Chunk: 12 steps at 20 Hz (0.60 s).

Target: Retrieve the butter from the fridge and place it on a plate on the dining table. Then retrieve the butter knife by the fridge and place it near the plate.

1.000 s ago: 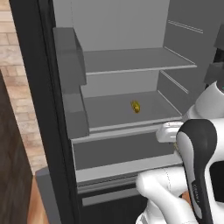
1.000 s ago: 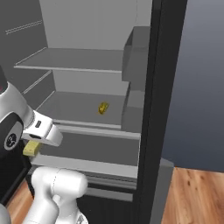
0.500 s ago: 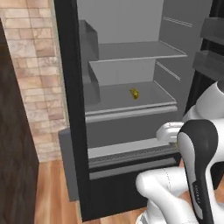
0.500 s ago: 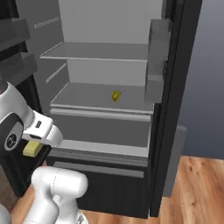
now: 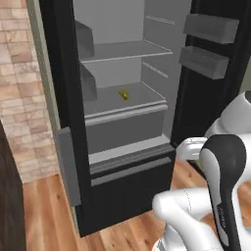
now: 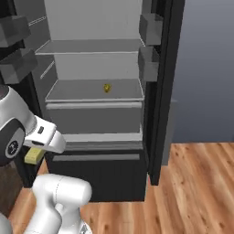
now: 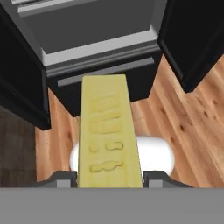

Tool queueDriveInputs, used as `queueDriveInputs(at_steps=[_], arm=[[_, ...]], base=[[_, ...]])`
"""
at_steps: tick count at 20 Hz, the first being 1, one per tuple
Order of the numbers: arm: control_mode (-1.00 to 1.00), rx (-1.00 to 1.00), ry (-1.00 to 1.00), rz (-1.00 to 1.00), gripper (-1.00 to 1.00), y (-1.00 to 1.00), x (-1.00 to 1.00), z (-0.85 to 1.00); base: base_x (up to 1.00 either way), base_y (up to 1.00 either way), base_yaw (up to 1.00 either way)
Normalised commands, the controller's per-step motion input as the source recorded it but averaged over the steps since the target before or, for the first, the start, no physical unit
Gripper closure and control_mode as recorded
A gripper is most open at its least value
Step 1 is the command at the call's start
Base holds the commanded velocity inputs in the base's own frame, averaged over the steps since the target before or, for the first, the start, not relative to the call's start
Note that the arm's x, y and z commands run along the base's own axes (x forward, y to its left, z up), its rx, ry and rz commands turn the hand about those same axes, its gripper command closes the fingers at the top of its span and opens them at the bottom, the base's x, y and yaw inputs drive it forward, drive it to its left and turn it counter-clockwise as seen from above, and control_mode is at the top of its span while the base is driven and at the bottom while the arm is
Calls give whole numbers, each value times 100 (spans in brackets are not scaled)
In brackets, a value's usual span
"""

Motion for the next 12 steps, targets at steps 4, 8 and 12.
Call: queueDriveInputs(at_steps=[4,8,12], arm=[[100,0,0,0,100,0,0,0],[100,0,0,0,100,0,0,0],[100,0,0,0,100,0,0,0]], base=[[-57,0,-73],[-28,0,-86],[-22,0,-85]])
